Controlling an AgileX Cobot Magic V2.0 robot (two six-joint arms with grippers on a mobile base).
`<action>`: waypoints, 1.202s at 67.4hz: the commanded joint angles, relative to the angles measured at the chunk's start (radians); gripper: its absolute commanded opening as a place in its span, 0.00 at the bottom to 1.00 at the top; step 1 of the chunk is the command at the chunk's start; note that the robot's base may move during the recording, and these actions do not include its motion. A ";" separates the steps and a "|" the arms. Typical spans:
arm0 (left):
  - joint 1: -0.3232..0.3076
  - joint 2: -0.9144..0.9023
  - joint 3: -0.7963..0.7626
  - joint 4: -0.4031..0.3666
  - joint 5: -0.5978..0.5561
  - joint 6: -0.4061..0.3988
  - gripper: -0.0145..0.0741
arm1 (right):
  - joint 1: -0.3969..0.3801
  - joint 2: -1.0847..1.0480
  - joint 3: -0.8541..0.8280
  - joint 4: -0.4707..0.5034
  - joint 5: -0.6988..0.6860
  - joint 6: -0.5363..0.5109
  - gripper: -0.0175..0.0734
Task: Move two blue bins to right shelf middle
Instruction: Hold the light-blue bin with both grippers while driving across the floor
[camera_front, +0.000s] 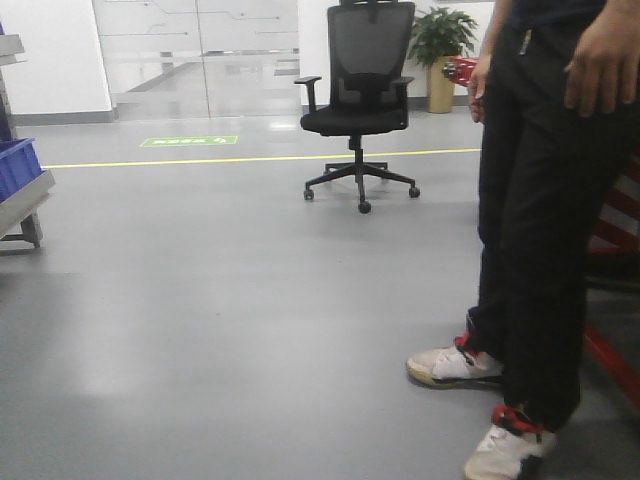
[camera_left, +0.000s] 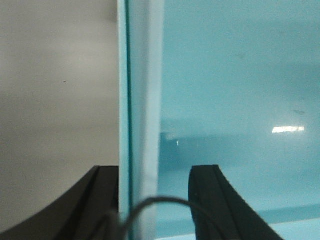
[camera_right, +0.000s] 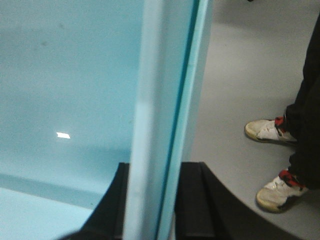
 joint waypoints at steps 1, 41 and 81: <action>-0.003 -0.014 -0.014 -0.020 -0.077 0.034 0.04 | -0.003 -0.023 -0.019 0.024 -0.097 -0.007 0.02; -0.003 -0.014 -0.014 -0.020 -0.077 0.034 0.04 | -0.003 -0.023 -0.019 0.024 -0.097 -0.007 0.02; -0.003 -0.014 -0.014 -0.020 -0.077 0.034 0.04 | -0.003 -0.023 -0.019 0.024 -0.097 -0.007 0.02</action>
